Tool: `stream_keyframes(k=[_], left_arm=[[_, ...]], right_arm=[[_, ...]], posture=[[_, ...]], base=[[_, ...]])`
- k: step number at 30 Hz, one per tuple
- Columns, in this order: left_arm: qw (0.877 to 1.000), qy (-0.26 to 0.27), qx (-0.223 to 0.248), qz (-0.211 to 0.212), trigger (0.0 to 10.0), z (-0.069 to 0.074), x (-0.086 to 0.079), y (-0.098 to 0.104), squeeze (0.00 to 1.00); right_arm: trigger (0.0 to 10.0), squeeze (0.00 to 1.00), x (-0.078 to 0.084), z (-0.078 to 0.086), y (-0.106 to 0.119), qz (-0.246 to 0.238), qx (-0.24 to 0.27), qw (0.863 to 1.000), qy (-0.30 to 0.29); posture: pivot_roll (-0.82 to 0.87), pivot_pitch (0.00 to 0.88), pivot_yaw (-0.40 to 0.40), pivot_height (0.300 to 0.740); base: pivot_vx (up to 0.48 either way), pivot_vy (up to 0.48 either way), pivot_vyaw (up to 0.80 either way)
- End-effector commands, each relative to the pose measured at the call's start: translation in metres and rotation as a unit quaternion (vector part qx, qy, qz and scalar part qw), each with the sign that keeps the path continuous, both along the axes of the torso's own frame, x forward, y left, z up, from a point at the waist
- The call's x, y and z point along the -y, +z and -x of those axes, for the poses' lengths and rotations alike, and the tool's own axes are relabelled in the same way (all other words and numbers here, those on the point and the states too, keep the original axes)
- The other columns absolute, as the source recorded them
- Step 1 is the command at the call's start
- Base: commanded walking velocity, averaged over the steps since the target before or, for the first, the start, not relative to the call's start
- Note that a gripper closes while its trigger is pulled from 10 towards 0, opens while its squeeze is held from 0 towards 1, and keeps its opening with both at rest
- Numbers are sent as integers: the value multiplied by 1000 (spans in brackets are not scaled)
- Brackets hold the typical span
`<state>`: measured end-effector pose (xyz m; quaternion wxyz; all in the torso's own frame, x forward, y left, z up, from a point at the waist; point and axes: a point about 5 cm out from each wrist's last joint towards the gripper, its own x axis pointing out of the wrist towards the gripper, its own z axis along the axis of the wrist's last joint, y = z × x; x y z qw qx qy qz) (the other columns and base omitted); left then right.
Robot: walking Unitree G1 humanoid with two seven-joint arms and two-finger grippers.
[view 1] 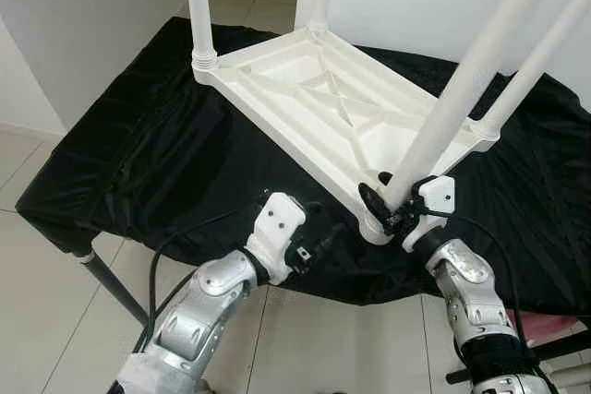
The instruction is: Building children table
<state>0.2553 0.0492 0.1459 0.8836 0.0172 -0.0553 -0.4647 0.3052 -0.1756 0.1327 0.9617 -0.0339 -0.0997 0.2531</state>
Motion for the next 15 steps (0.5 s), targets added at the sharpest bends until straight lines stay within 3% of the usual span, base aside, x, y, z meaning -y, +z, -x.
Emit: stream_keyframes(k=[1,5,6,7,11,15], left_arm=[[999,-43,2,-2,10000,6,4,0,0],[999,-36,1,-6,10000,4,5,-1,0],[999,-34,1,-7,10000,4,5,-1,0],[999,-34,2,-8,10000,4,6,-1,0],[999,-28,11,-17,10000,3,5,-2,0],[999,-6,29,-26,10000,-1,6,-2,0]], right_arm=[[0,0,3,0,-6,7,-14,1000,5],[0,0,5,1,-8,6,-16,1000,5],[2902,0,6,2,-8,2,-16,1000,-1],[10000,0,6,3,-8,-7,-17,1000,-10],[10000,0,6,5,-7,-22,-19,999,-34],[10000,0,-1,15,-12,-54,-23,987,-150]], posture=[[43,85,-74,740],[37,86,-74,740],[37,86,-74,740],[33,86,-75,740],[33,85,-74,740],[22,82,-74,740]], base=[[0,0,0],[0,0,0],[0,0,0],[0,0,0],[0,0,0],[0,0,0]])
